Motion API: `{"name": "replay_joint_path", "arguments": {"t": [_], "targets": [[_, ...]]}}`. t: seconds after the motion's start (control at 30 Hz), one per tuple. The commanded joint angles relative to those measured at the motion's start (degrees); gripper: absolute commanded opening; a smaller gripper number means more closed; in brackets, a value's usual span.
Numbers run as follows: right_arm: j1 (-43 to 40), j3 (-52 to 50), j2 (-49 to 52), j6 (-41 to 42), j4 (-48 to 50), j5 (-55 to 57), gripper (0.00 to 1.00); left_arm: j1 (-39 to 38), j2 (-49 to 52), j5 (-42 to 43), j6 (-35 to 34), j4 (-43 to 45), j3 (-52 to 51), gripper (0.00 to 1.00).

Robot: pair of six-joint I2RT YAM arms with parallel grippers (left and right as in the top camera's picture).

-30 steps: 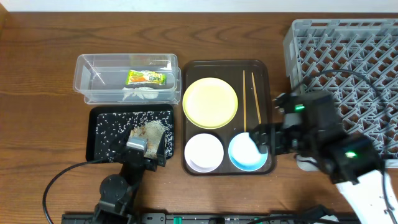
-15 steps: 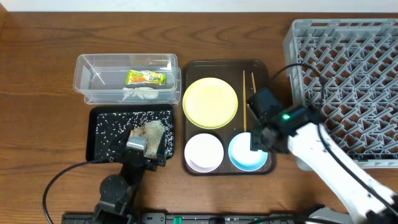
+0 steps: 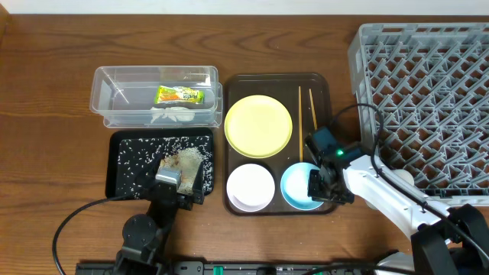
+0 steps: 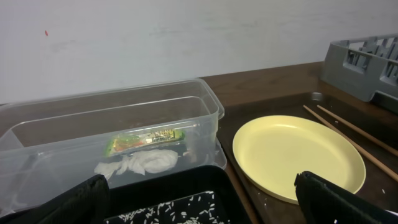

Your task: Sort waste into correct bins and load items into the dishwasher rack

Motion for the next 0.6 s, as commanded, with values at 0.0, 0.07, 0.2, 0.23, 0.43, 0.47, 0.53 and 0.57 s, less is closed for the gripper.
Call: {"name": "replay_joint_path", "arguments": {"t": [0.0, 0.07, 0.2, 0.23, 0.43, 0.47, 0.53, 0.57], "targets": [[-0.7, 0.6, -0.5, -1.5, 0.2, 0.0, 0.20, 0.3, -0.3, -0.3, 0.1, -2.1, -1.0, 0.97], [-0.9, 1.9, -1.2, -1.9, -0.9, 0.7, 0.20, 0.3, -0.3, -0.3, 0.1, -2.1, -1.0, 0.97], [-1.1, 4.1, -3.8, -1.9, -3.7, 3.8, 0.36, 0.3, -0.3, -0.3, 0.1, -2.1, -1.0, 0.97], [-1.1, 4.3, -4.5, -1.9, -3.9, 4.4, 0.33, 0.3, -0.3, -0.3, 0.1, -2.1, -1.0, 0.97], [-1.1, 4.0, -6.7, -1.8, -4.1, 4.2, 0.33, 0.3, -0.3, -0.3, 0.1, -2.1, -1.0, 0.97], [-1.0, 3.6, -6.4, -1.8, -3.8, 4.2, 0.35, 0.3, -0.3, -0.3, 0.1, -2.1, -1.0, 0.97], [-1.0, 2.6, -6.3, -1.8, -3.3, 4.2, 0.36, 0.3, -0.3, -0.3, 0.1, -2.1, -1.0, 0.97], [-1.0, 1.6, -6.2, -1.8, -2.4, 4.3, 0.37, 0.3, -0.3, -0.3, 0.1, -2.1, -1.0, 0.97]]}}
